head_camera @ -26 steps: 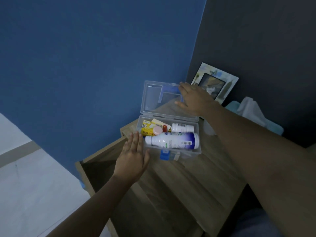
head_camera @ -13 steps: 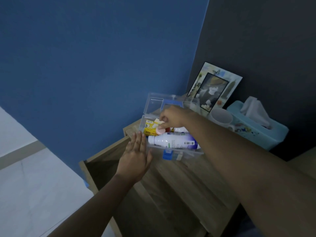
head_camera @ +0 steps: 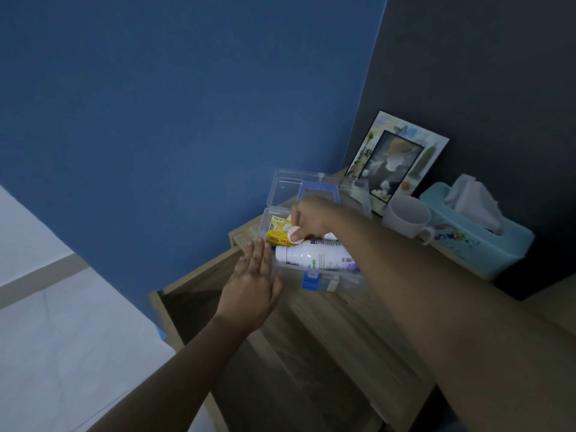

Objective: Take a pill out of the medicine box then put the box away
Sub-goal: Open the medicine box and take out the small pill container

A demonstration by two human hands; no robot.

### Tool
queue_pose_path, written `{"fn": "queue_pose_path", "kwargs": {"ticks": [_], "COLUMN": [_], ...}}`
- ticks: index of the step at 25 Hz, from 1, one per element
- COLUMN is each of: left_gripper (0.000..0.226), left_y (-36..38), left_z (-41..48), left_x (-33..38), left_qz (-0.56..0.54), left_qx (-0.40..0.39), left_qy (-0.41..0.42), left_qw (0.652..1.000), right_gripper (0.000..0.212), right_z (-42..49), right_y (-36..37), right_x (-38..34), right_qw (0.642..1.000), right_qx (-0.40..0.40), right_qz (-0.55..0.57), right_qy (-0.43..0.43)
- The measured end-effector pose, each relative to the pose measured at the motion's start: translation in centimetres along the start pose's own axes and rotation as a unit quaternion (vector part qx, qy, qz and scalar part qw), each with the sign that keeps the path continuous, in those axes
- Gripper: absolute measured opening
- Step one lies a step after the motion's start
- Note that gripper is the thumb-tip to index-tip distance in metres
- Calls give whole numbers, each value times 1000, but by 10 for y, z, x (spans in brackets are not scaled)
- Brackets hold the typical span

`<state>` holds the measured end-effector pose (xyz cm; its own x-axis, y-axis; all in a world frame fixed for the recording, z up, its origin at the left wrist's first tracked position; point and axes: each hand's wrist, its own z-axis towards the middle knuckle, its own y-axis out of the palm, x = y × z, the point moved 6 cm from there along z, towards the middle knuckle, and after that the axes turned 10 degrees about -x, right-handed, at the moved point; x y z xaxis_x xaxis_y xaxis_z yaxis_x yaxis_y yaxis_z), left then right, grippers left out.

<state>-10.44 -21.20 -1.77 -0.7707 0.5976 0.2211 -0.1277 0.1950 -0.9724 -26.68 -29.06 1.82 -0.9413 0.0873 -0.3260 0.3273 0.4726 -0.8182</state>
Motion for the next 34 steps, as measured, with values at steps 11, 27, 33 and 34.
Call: {"fn": "queue_pose_path", "kwargs": {"ticks": [11, 27, 33, 34], "left_gripper": [55, 40, 41, 42], "left_y": [-56, -119, -122, -121], "left_z": [-4, -58, -54, -54], "left_x": [6, 65, 66, 67], "left_qz": [-191, -212, -243, -246], "left_qx": [68, 167, 124, 115], "left_qy": [42, 224, 223, 222], "left_qw": [978, 936, 936, 936], "right_gripper": [31, 24, 22, 24], "right_z": [-102, -180, -184, -185], "right_y": [3, 38, 45, 46], "right_x": [1, -15, -7, -6], "right_qw": [889, 820, 760, 759], "right_qx": [112, 73, 29, 28], "right_qz": [439, 555, 631, 632], "right_qy": [-67, -117, -151, -156]}}
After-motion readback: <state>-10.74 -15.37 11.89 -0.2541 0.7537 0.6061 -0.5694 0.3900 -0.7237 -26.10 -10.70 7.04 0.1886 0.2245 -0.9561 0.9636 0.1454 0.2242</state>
